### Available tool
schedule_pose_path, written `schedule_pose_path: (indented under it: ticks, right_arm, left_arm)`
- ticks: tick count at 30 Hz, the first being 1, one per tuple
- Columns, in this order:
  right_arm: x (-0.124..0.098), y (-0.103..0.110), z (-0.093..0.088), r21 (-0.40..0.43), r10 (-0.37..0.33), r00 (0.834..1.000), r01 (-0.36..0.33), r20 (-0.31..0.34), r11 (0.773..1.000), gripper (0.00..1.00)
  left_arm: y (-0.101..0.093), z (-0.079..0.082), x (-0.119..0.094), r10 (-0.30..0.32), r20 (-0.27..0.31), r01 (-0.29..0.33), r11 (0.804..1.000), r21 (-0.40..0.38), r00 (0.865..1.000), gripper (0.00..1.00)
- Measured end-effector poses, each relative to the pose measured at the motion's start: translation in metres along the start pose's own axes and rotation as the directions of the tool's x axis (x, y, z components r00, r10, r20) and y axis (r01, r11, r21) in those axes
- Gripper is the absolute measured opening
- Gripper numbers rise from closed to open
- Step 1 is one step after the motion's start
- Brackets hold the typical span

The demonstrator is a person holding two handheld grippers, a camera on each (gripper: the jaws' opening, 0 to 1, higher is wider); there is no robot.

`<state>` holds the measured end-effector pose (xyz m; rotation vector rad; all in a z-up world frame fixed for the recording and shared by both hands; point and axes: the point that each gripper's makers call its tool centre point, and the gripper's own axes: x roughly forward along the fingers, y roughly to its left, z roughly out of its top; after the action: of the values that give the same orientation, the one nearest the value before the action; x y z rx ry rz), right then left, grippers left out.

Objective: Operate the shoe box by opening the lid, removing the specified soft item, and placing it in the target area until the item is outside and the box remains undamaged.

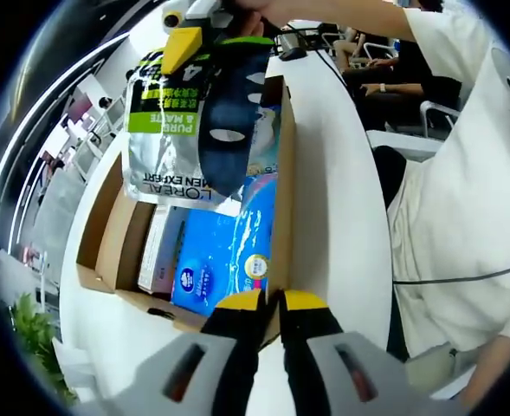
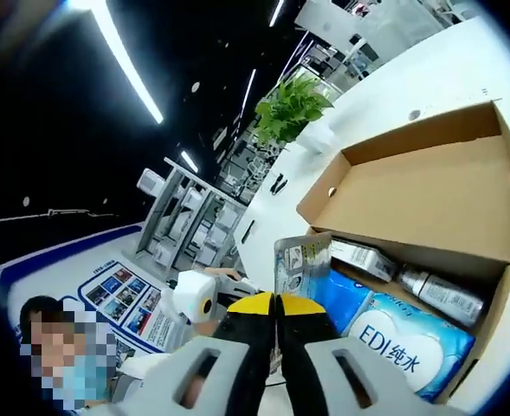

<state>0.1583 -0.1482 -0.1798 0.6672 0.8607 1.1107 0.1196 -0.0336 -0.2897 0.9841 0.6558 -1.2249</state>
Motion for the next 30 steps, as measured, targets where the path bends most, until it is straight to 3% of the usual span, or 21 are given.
schedule_pose_path:
  ticks: [19, 23, 28, 30]
  right_arm:
    - [-0.027, 0.010, 0.016, 0.002, 0.095, 0.993, -0.096, 0.066, 0.995, 0.00]
    - [-0.038, 0.012, 0.024, 0.021, 0.148, 0.982, -0.152, 0.117, 0.988, 0.00]
    - [-0.055, 0.011, 0.026, 0.020, 0.163, 0.977, -0.167, 0.136, 0.986, 0.00]
    - [-0.063, 0.016, 0.030, 0.007, 0.190, 0.967, -0.194, 0.168, 0.981, 0.00]
  left_arm:
    - [0.001, 0.000, 0.000, -0.001, 0.007, 0.001, 1.000, 0.008, 1.000, 0.07]
    - [0.001, 0.000, 0.000, -0.001, 0.015, 0.001, 1.000, 0.003, 1.000, 0.07]
    - [0.001, 0.000, 0.000, -0.005, 0.011, 0.005, 1.000, 0.002, 1.000, 0.07]
    - [0.000, 0.000, 0.000, -0.007, 0.011, 0.007, 1.000, 0.002, 1.000, 0.07]
